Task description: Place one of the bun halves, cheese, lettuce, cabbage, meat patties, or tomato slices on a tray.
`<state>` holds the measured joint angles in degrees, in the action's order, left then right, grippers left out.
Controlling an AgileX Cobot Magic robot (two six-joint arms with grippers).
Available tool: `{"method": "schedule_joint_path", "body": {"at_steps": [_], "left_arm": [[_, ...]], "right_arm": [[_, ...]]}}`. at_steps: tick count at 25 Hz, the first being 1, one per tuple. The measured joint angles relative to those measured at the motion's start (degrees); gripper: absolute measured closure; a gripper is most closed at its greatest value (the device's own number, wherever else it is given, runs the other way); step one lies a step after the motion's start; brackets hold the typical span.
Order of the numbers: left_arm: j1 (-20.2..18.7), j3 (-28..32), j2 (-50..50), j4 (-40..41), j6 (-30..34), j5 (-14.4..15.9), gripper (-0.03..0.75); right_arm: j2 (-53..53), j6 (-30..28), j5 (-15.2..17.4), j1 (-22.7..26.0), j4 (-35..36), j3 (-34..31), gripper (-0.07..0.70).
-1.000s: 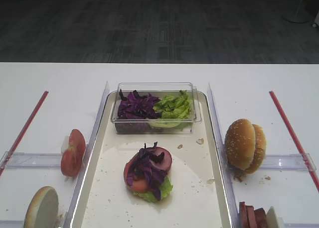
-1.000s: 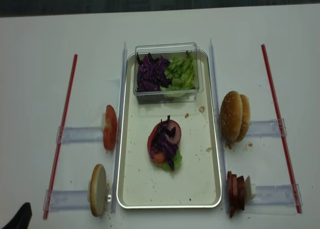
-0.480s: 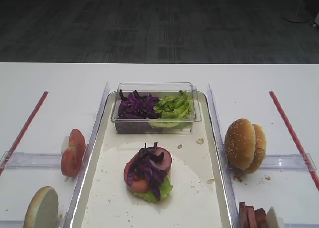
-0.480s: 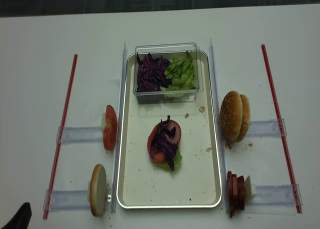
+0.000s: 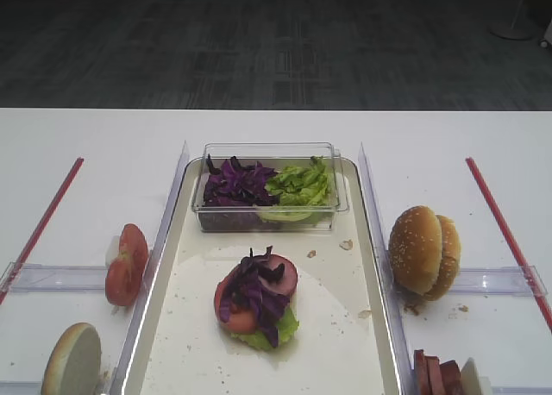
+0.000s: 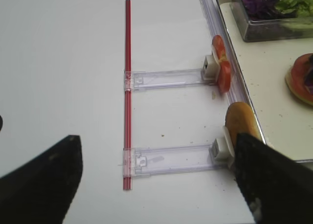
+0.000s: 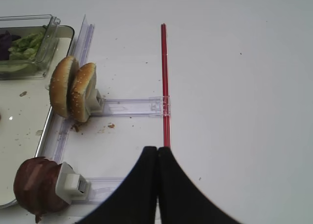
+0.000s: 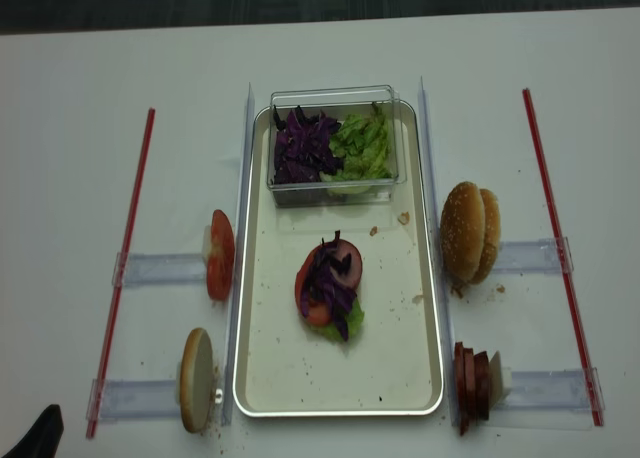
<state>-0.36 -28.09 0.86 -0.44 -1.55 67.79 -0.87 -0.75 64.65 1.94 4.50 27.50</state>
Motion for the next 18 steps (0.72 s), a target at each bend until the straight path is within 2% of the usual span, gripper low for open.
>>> {"method": "schedule_joint_path", "body": {"at_steps": [7,10,12,18], "left_arm": [[0.0,0.0,0.0,0.0,0.0,0.0,0.139],[0.0,0.0,0.0,0.0,0.0,0.0,0.139],[0.0,0.0,0.0,0.0,0.0,0.0,0.139],[0.0,0.0,0.0,0.0,0.0,0.0,0.139]], "right_arm": [[0.0,0.0,0.0,0.0,0.0,0.0,0.594],[0.0,0.0,0.0,0.0,0.0,0.0,0.548],[0.0,0.0,0.0,0.0,0.4,0.0,0.456],[0.0,0.0,0.0,0.0,1.2,0.0,0.069]]}}
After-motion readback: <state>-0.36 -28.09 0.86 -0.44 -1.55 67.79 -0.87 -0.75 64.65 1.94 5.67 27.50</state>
